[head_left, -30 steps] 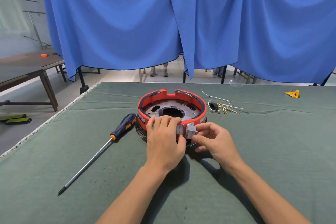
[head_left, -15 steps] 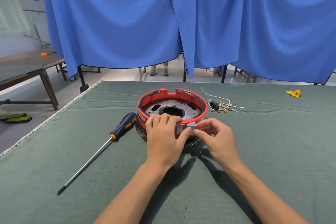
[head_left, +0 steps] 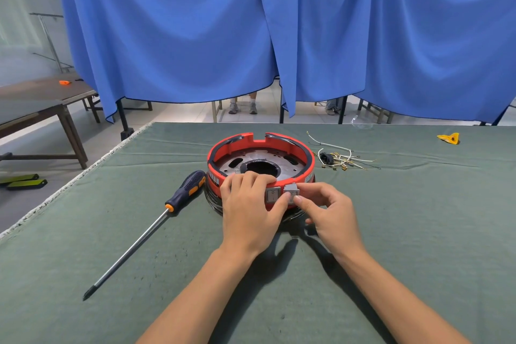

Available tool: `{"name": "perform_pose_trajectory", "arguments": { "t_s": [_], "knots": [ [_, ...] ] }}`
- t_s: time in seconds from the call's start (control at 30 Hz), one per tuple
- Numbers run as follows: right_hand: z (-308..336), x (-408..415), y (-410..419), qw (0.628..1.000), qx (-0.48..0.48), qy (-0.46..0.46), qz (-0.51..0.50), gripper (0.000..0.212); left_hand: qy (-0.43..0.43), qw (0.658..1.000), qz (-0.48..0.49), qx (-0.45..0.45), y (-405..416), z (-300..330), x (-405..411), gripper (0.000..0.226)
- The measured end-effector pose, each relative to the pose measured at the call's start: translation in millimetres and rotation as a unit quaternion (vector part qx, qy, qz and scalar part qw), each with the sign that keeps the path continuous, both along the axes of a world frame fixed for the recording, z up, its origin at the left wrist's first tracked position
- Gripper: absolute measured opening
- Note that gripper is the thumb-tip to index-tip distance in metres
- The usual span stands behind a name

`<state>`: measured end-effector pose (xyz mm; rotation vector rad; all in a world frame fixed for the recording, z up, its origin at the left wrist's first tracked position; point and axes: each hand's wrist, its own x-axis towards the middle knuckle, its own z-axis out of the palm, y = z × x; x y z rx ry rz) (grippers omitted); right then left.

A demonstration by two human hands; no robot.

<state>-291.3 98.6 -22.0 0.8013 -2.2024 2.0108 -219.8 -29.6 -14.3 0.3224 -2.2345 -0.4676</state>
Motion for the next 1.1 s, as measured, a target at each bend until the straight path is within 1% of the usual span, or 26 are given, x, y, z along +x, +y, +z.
{"name": "perform_pose_trajectory", "arguments": {
  "t_s": [0.17,0.3,0.4,0.47,0.53,0.63,0.73,0.9,0.97,1.1],
  "knots": [
    [-1.4,-5.6,1.4,1.0,-0.008,-0.009,-0.001,0.022,0.001,1.0,0.006,0.006,2.1,0.4,-0.7,0.041],
    [-2.0,-7.3,-0.5,1.0,-0.001,0.004,-0.008,0.018,0.002,1.0,0.007,-0.004,0.8,-0.7,0.4,0.038],
    [-1.6,-5.1,-3.1,0.999,0.023,0.034,-0.024,0.02,0.005,1.0,0.008,-0.005,-0.3,-0.2,-0.5,0.037],
    [2.1,-8.3,-0.9,0.996,0.032,0.075,-0.03,0.027,0.009,1.0,0.006,-0.001,-1.1,0.6,-1.3,0.037],
    [6.6,-14.7,1.4,0.993,0.058,0.105,-0.013,0.033,0.009,1.0,0.002,0.002,-2.0,1.1,-1.3,0.036],
    [7.8,-22.1,1.6,0.989,0.102,0.105,0.037,0.025,0.013,1.0,-0.012,0.009,-3.3,1.4,-0.2,0.033],
    [7.5,-22.9,1.4,0.984,0.118,0.12,0.065,0.019,0.013,1.0,-0.018,0.014,-5.0,1.4,0.2,0.03],
    [7.1,-23.3,-1.0,0.979,0.133,0.142,0.056,0.031,0.015,0.999,-0.02,0.024,-3.7,3.3,-0.4,0.027],
    [5.5,-24.8,-3.2,0.98,0.126,0.144,0.048,0.027,0.015,0.999,-0.022,0.026,-3.7,4.1,-0.4,0.026],
    [3.7,-27.1,-6.0,0.981,0.12,0.151,0.033,0.009,0.008,0.999,-0.025,0.029,-4.8,4.9,-1.7,0.024]
  ]
}}
